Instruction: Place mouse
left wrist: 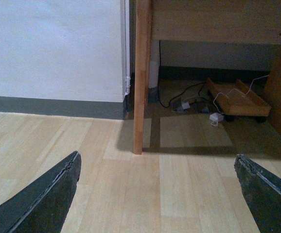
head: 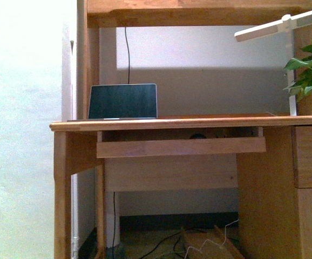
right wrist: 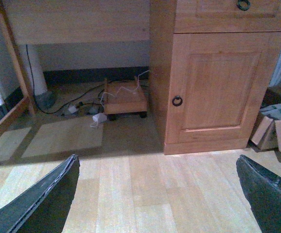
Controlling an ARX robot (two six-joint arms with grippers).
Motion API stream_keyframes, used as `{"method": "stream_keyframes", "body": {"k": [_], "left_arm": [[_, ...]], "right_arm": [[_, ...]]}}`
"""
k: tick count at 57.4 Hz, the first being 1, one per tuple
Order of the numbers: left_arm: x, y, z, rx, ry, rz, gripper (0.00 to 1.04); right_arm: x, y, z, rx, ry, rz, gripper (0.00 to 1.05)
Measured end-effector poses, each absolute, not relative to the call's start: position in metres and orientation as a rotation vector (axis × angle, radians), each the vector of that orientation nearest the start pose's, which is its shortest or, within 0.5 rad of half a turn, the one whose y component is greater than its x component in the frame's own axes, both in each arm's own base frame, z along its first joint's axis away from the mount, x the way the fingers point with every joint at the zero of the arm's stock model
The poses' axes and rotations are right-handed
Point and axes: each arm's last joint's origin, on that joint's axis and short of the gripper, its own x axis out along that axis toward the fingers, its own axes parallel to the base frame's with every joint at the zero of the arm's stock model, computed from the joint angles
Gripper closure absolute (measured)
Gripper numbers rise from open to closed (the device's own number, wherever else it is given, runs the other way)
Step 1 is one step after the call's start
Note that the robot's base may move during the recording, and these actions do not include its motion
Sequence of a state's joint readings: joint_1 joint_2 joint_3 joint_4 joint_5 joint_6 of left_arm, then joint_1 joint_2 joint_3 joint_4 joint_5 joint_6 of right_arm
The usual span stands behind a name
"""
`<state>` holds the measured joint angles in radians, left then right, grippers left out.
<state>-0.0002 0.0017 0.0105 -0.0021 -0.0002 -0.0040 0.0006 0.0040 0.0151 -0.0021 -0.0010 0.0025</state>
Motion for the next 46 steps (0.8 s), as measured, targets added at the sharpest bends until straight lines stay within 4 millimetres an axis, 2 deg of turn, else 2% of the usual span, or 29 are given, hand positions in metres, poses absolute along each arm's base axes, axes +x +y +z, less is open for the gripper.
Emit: {"method": "stream_keyframes", "body": {"k": [46], "left_arm": [[0.0971, -0.0001, 0.1668, -0.004, -0.007, -0.001, 0.08]], "right_arm": [[0.0970, 0.0001, 0.1681, 0.003, -0.009, 0.002, 0.07]]}}
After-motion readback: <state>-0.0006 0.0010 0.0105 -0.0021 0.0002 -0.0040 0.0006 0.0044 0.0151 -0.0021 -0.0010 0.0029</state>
